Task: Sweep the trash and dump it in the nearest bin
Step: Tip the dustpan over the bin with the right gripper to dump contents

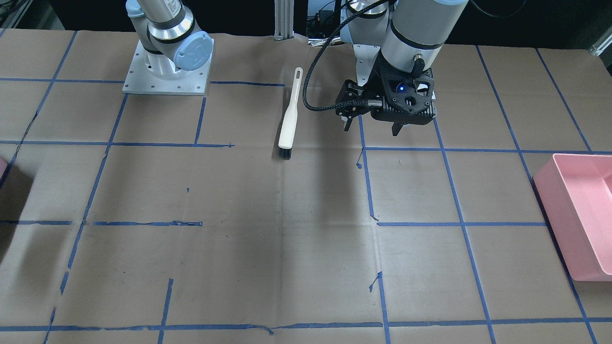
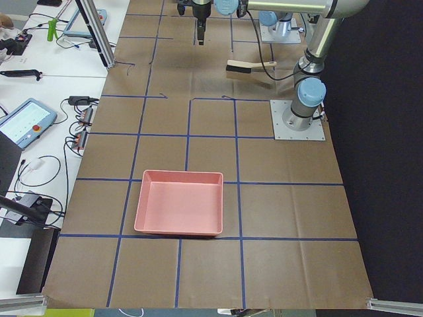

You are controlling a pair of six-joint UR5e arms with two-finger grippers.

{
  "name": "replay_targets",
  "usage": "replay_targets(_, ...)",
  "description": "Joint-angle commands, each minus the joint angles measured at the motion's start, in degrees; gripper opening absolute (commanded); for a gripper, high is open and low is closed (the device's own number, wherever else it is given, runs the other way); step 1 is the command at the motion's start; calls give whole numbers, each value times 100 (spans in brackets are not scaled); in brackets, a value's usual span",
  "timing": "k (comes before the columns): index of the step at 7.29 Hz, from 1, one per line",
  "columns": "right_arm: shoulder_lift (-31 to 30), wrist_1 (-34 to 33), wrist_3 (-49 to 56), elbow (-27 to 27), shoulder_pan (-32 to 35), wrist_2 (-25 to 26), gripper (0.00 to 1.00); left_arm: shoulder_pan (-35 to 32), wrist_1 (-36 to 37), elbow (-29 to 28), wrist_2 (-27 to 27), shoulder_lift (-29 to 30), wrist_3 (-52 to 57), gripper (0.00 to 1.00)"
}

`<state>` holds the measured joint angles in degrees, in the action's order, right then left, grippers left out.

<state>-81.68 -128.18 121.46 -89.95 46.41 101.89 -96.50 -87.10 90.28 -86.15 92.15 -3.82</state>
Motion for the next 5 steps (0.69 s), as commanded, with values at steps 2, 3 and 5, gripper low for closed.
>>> replay_targets(2,-59,265,-1697,-190,682,-468,4,0,0,-1,10,-4,-14,99)
replay_targets(3,-50,433,-2461,-198,946,-468,4,0,0,-1,10,-13,-14,100)
replay_targets(5,-41,889,-4208,-286,1534,-477,4,-9,0,-10,28,-4,-32,100)
